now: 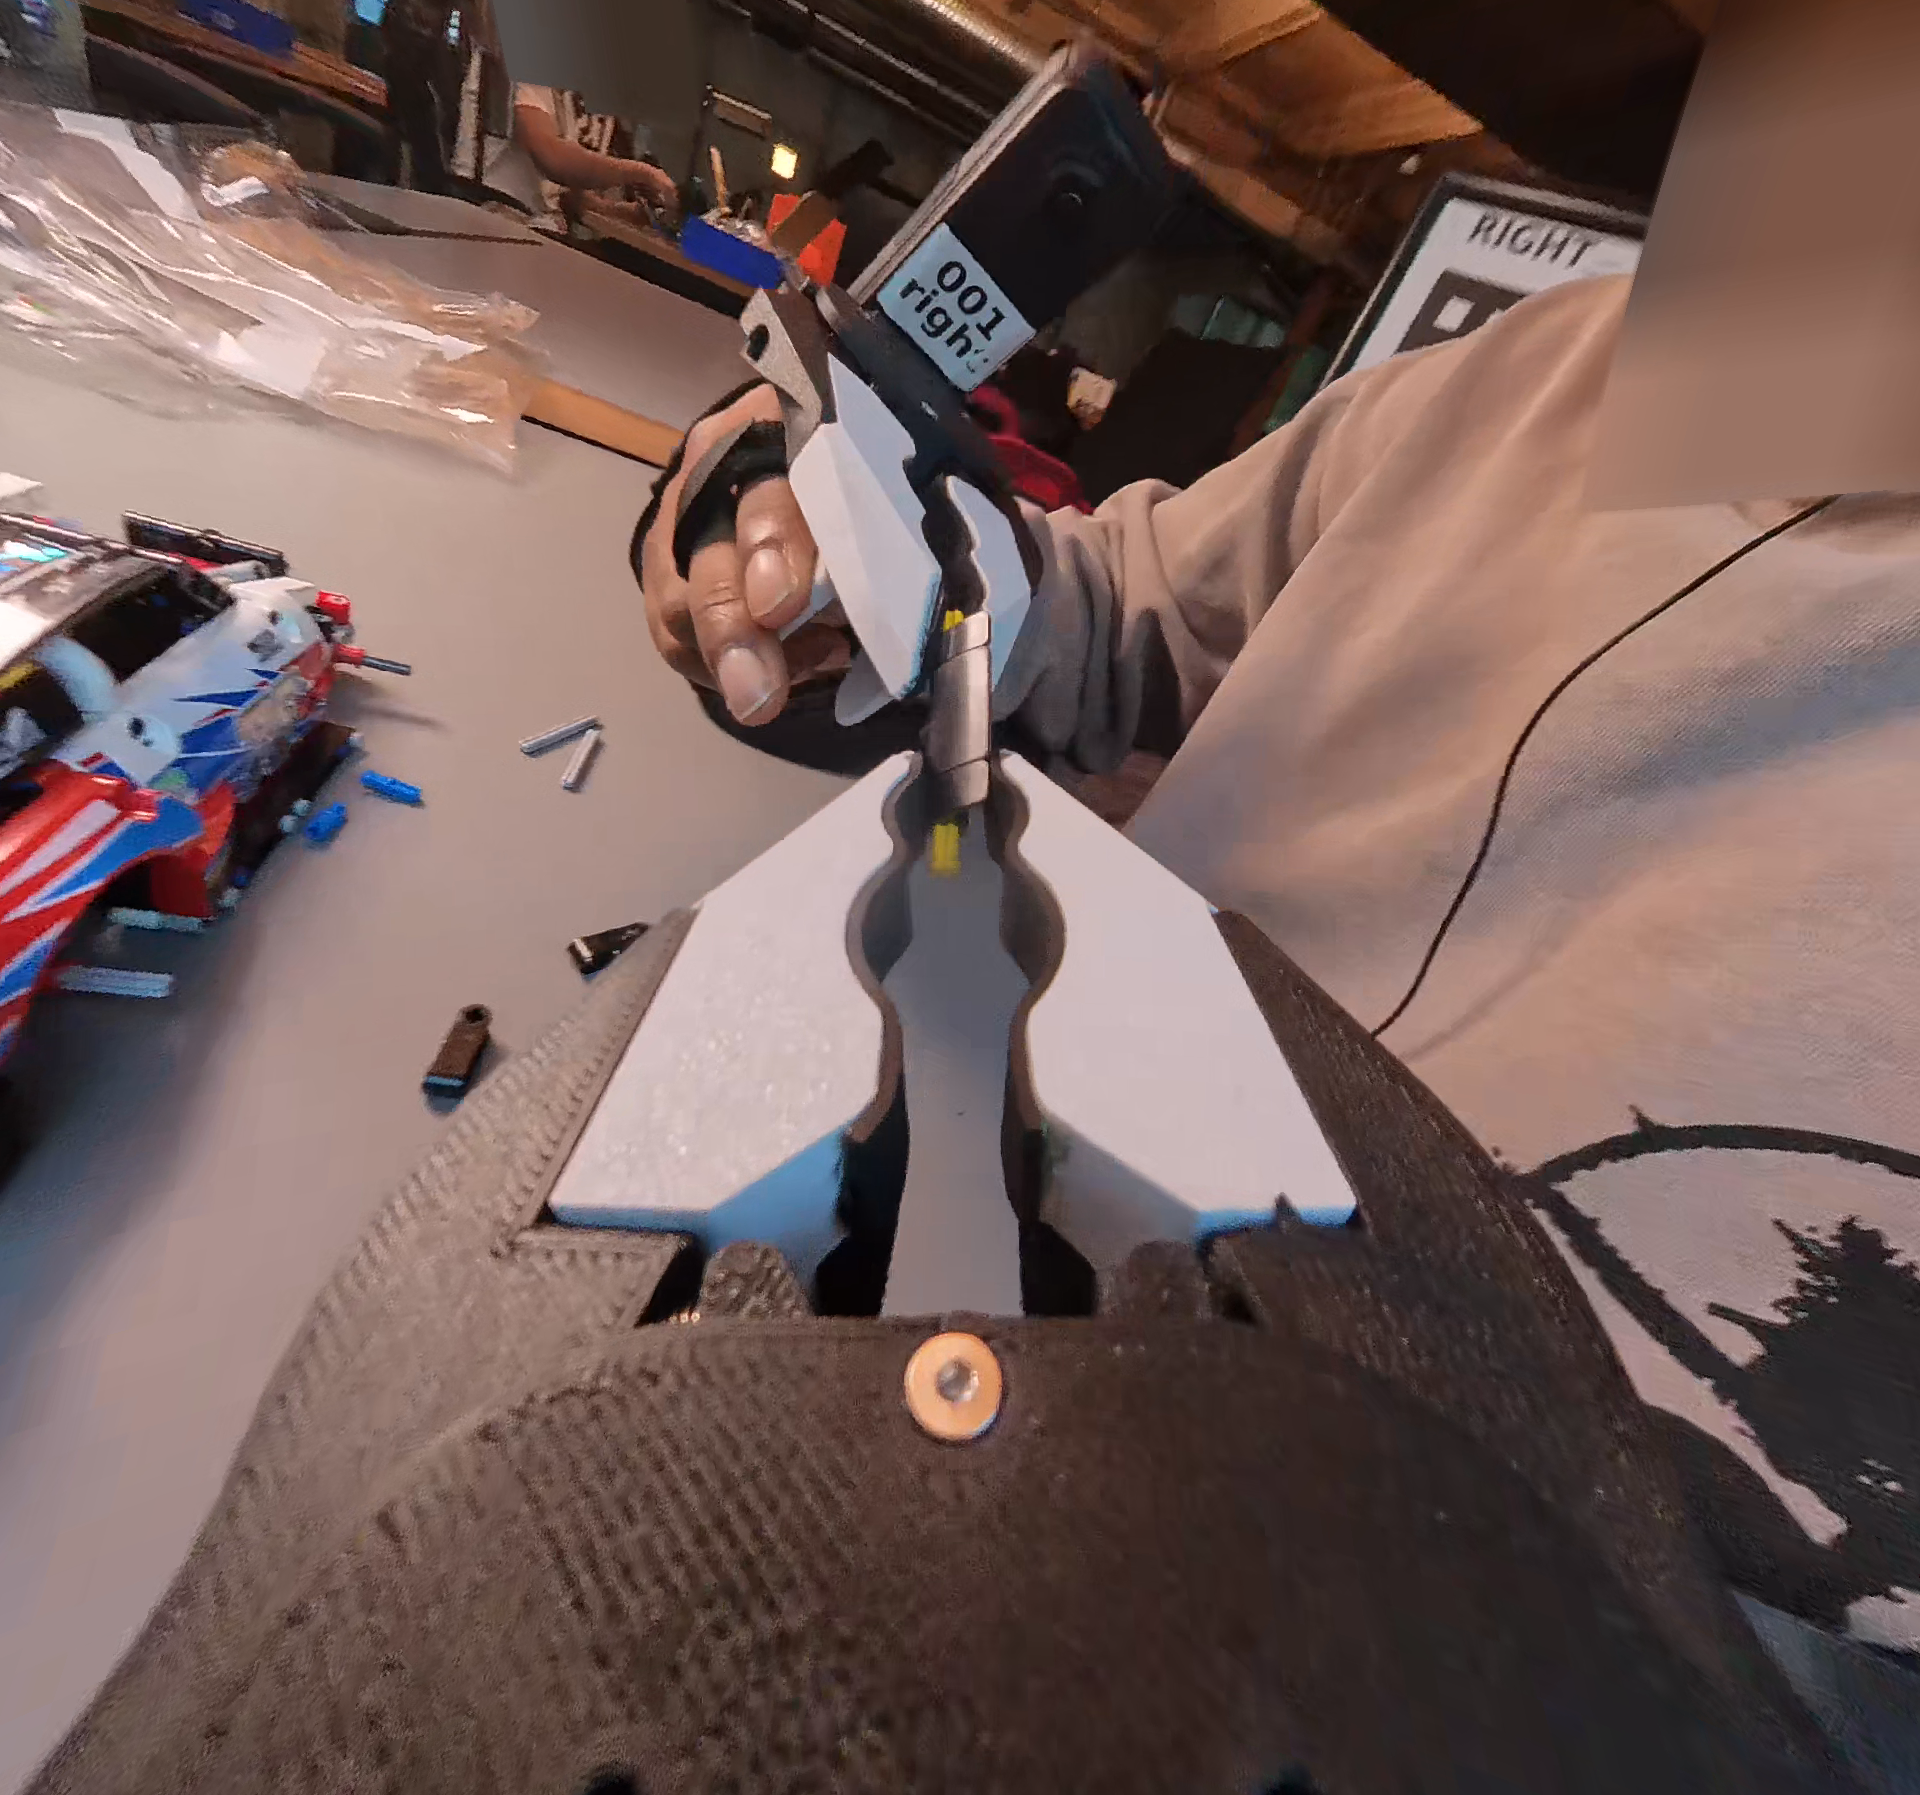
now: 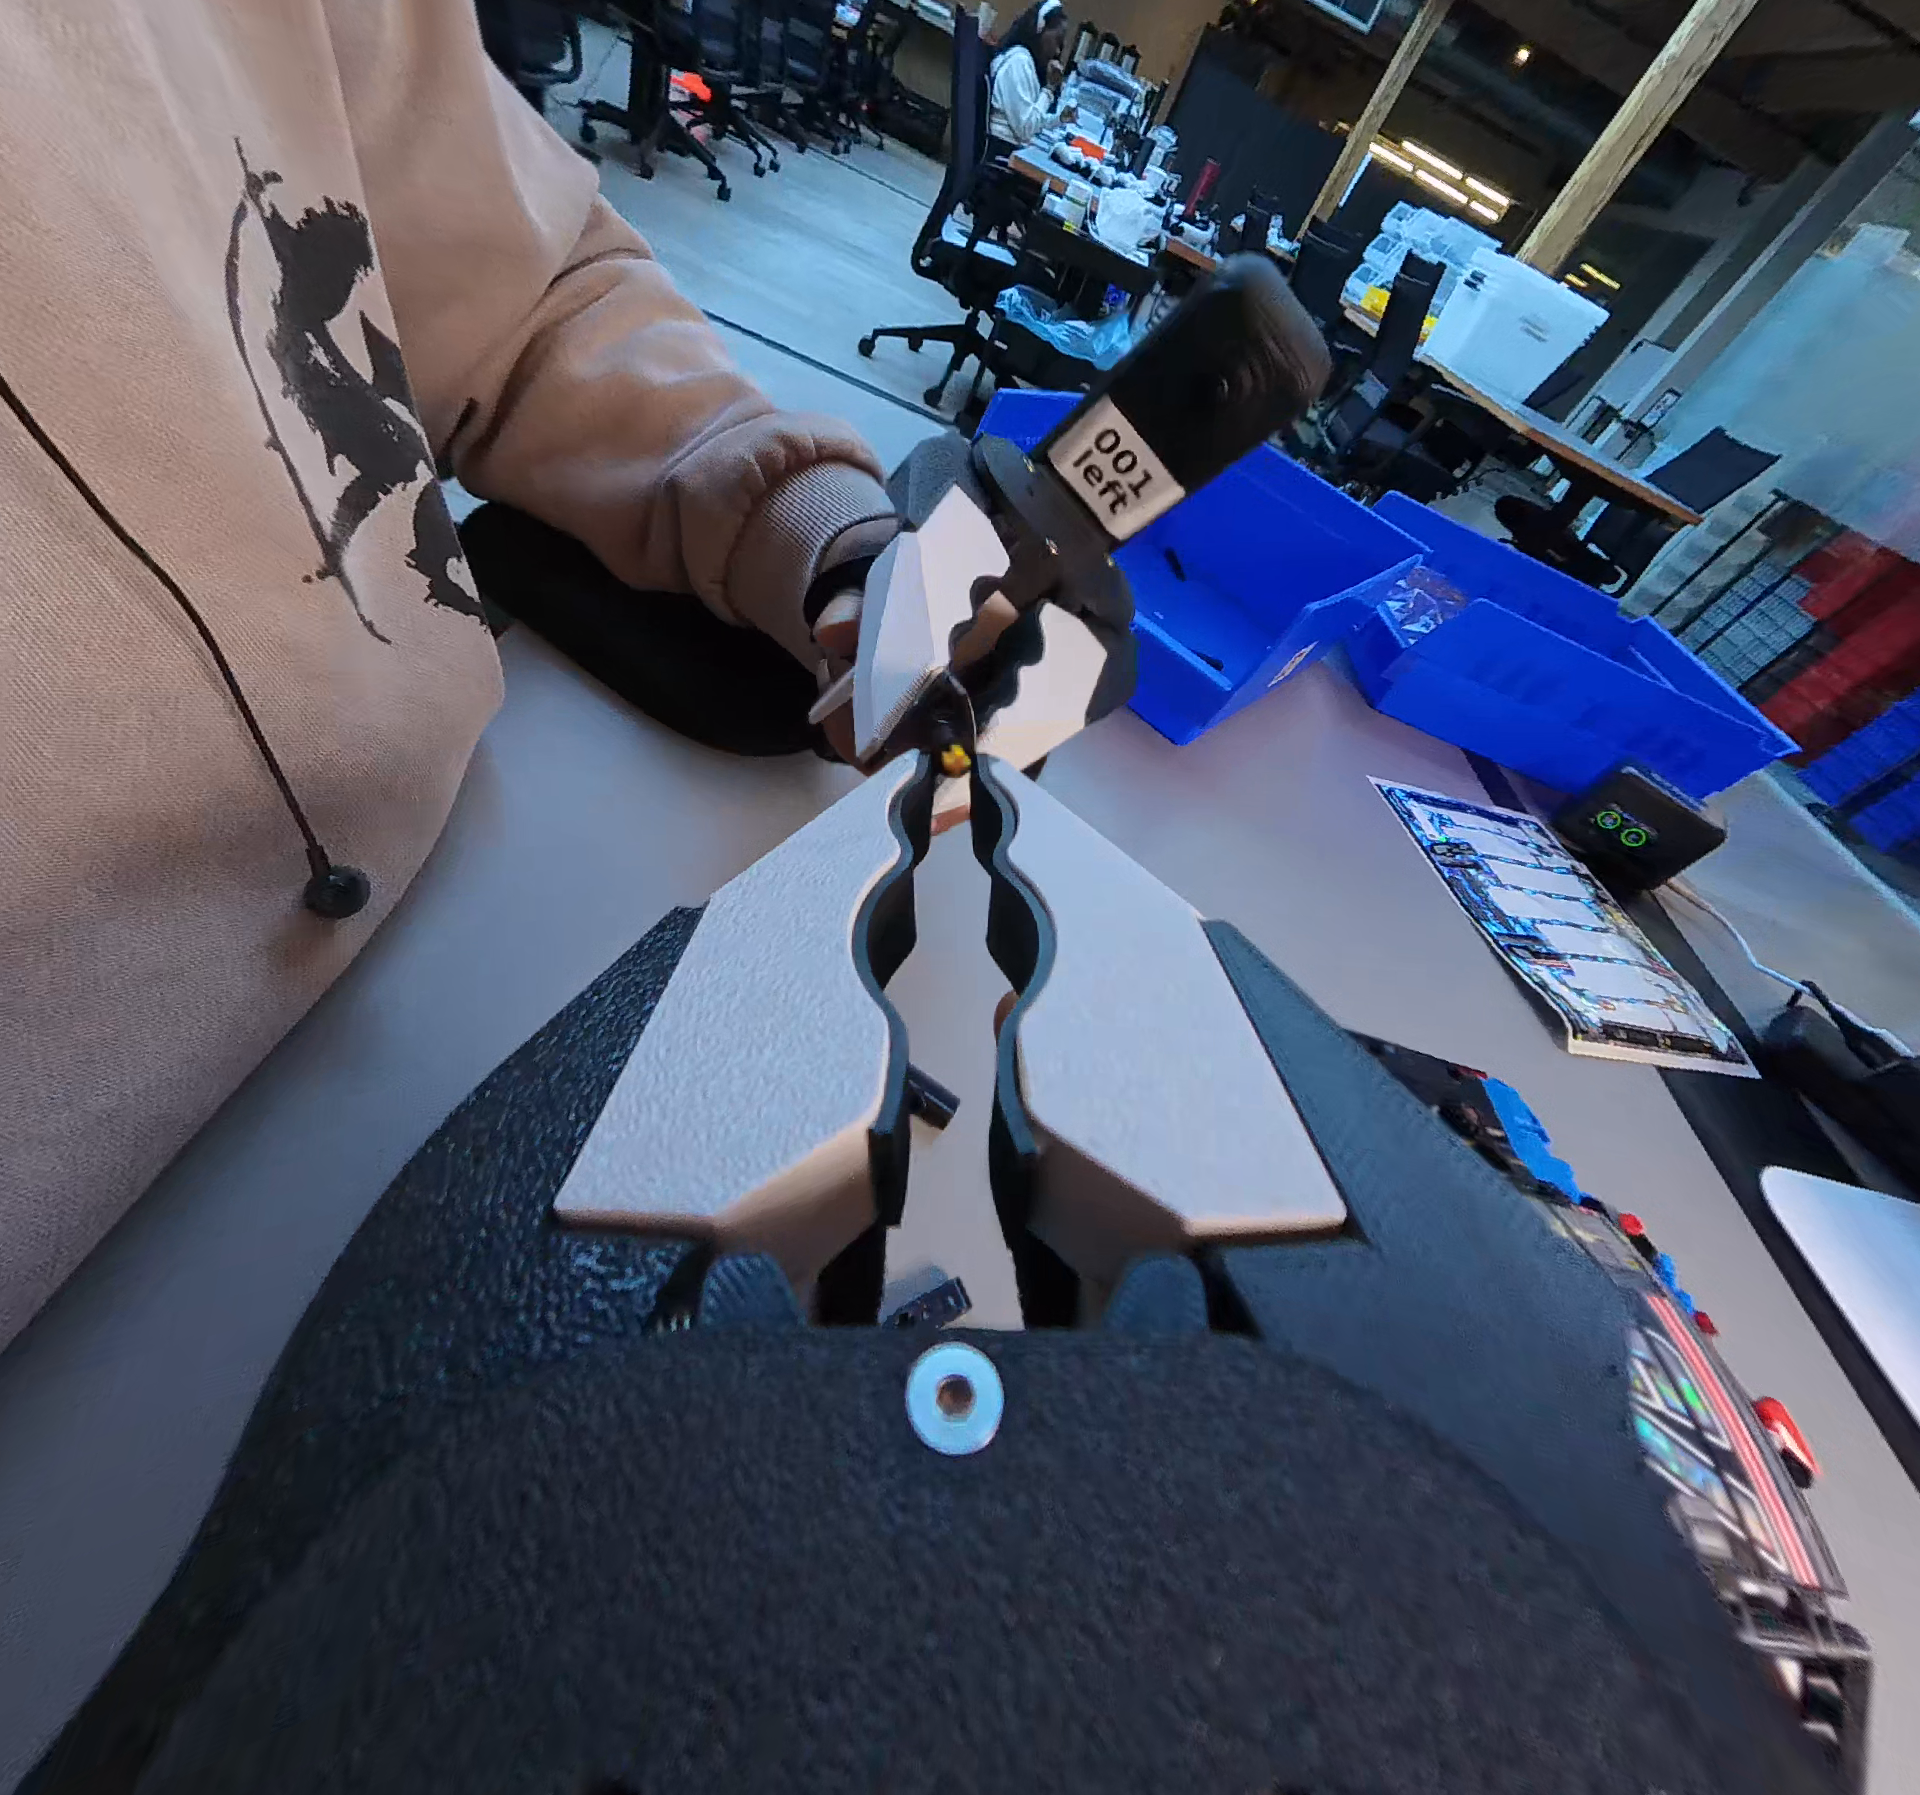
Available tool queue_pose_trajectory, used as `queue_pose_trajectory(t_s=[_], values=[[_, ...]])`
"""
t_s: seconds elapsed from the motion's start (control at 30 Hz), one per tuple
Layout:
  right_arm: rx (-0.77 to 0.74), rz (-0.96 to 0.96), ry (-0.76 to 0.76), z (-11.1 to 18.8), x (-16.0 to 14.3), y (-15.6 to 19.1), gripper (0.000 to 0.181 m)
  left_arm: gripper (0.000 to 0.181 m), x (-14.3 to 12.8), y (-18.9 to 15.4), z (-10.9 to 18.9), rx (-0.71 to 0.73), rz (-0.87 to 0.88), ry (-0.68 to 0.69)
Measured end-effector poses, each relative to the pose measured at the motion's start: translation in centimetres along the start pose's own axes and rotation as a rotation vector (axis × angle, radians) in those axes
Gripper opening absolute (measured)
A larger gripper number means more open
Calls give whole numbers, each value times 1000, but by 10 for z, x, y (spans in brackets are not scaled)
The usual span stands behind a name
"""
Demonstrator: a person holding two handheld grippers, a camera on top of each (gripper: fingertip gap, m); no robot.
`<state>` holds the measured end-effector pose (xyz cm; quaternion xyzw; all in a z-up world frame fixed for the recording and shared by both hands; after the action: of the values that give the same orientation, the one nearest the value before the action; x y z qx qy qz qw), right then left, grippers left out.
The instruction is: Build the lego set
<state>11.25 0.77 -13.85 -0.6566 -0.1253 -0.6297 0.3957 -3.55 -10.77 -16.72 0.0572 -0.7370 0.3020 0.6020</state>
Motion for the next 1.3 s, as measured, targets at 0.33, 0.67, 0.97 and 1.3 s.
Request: queue_pose_trajectory(t_s=[0.33, 0.67, 0.97, 1.3], values=[[-12, -274, -31, 0, -27, -12, 10, 5, -4, -11, 0, 337, -547, 177], [-45, -660, 25, 0, -44, -27, 31, 4, -14, -8, -6, 581, -922, 302], [23, -765, 7, -7, -42, -19, 39, 4, -22, -10, -16, 656, -1130, 401], [-45, -634, 15, -7, -41, -17, 0, 4, -21, -5, -11, 721, -1149, 446]])
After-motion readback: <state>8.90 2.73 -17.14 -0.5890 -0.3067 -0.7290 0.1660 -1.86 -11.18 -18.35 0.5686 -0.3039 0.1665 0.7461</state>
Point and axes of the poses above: each gripper's, where its closed fingertips meet, z back along the fingers, x out of its top, y = z × x across the jaws, the point moved 10 cm from there along z, back along the fingers, and after that the axes turned 4 degrees about -y, right-handed, at the moved point
